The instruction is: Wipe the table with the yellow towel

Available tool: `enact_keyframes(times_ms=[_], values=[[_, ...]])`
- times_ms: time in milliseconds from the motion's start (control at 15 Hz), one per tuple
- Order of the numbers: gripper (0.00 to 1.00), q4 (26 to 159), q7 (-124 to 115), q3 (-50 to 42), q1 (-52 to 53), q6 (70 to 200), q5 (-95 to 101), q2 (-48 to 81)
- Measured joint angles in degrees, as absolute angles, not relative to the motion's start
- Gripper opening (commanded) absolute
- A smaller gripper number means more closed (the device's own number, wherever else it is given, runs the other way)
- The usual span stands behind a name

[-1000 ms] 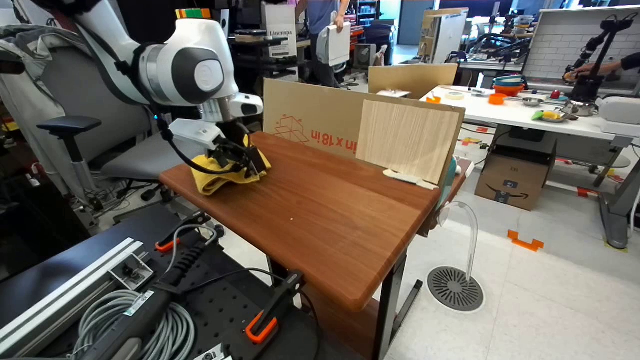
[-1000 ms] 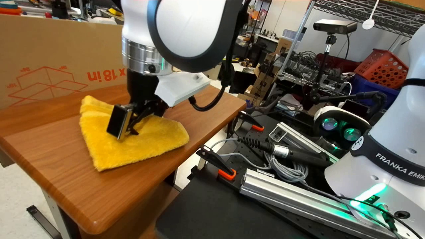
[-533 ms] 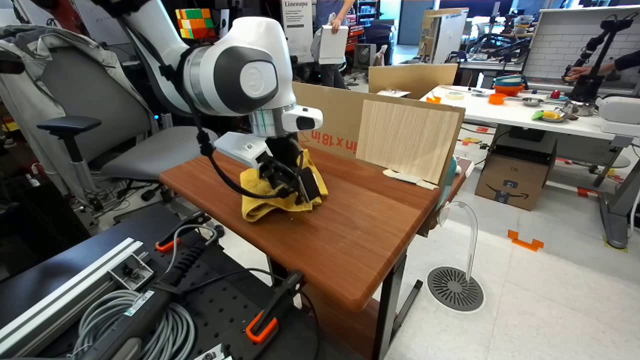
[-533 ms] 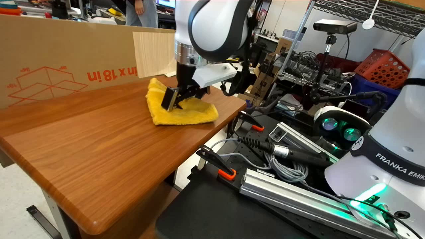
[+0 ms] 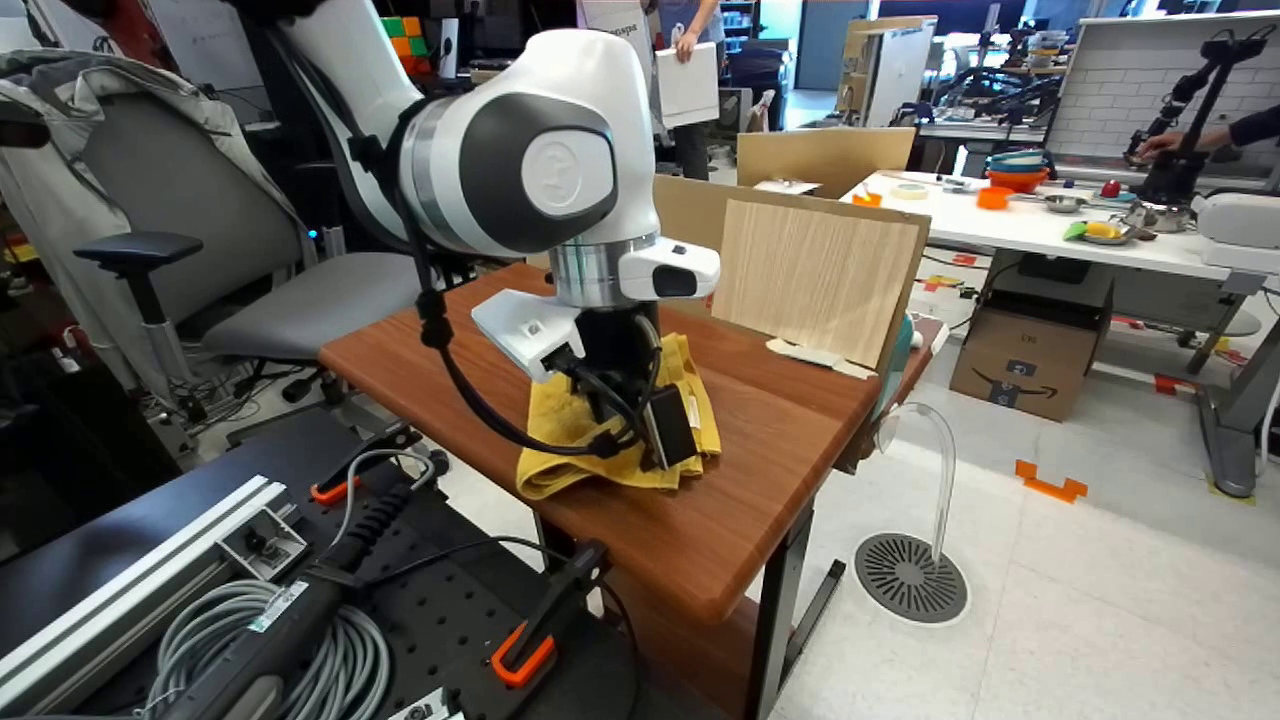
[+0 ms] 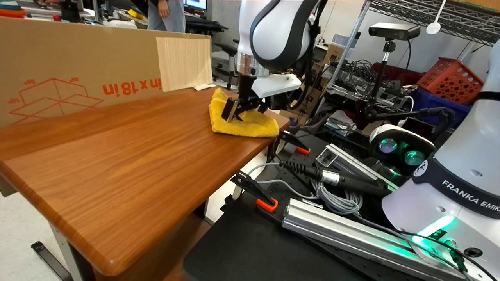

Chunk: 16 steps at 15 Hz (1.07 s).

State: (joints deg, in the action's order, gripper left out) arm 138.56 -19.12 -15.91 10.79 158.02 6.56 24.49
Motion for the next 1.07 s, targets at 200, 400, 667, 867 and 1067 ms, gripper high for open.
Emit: enact_keyframes(times_ms=[200,400,667,867,1067], values=[[1.00,137.02,-22.80,-16.14,9.24,155.92,6.30,25.09],[1.00,132.06,-28.40,-16.21,8.97,150.92,6.21,27.31],[1.00,122.28,-36.92,-16.18,9.57,142.34,6.26,32.01],[1.00,116.33,-41.24,-15.43,10.38,136.49,6.40,34.74],[1.00,113.59,-42.78,-13.44,11.84,135.37,7.14,35.88]])
